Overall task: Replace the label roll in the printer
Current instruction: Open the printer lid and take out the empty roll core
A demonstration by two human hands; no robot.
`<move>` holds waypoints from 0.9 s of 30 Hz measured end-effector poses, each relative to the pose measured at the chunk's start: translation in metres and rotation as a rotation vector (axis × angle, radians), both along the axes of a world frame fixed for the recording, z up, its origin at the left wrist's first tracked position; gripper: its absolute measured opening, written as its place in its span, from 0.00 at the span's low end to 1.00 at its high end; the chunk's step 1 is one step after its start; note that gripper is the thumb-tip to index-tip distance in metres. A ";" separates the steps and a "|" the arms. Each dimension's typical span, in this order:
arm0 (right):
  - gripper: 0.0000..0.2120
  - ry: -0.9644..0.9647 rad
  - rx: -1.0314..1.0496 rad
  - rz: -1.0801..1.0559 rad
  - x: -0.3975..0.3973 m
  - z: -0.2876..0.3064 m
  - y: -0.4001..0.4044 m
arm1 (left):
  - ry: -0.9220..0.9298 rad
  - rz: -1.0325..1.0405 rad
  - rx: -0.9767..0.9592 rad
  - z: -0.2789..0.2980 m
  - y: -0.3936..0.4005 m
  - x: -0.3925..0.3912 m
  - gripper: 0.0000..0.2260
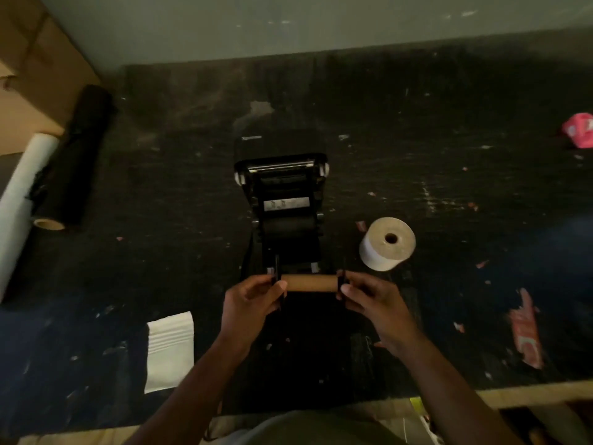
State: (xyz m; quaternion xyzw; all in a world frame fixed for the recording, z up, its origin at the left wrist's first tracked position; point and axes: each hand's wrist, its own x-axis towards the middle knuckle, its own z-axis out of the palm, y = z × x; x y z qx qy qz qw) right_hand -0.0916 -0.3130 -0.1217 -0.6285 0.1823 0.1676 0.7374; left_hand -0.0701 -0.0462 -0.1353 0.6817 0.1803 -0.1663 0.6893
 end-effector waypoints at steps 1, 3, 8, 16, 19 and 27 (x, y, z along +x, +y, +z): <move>0.15 0.040 -0.008 -0.046 -0.013 -0.009 -0.010 | 0.007 -0.011 0.013 -0.004 -0.003 -0.008 0.12; 0.15 0.089 -0.215 -0.125 -0.032 -0.030 -0.036 | 0.007 -0.036 0.074 -0.010 -0.011 -0.019 0.11; 0.13 0.081 -1.021 -0.116 -0.053 -0.074 -0.106 | 0.038 -0.148 0.200 -0.018 -0.045 -0.029 0.10; 0.22 0.120 -1.253 0.108 -0.045 -0.088 -0.137 | 0.050 -0.205 0.201 -0.029 -0.095 -0.035 0.09; 0.12 0.072 -0.850 -0.107 -0.047 -0.075 -0.128 | 0.080 -0.198 0.193 -0.032 -0.109 -0.038 0.09; 0.10 0.065 0.010 -0.147 -0.102 -0.066 -0.123 | 0.120 -0.347 0.187 -0.025 -0.133 -0.031 0.09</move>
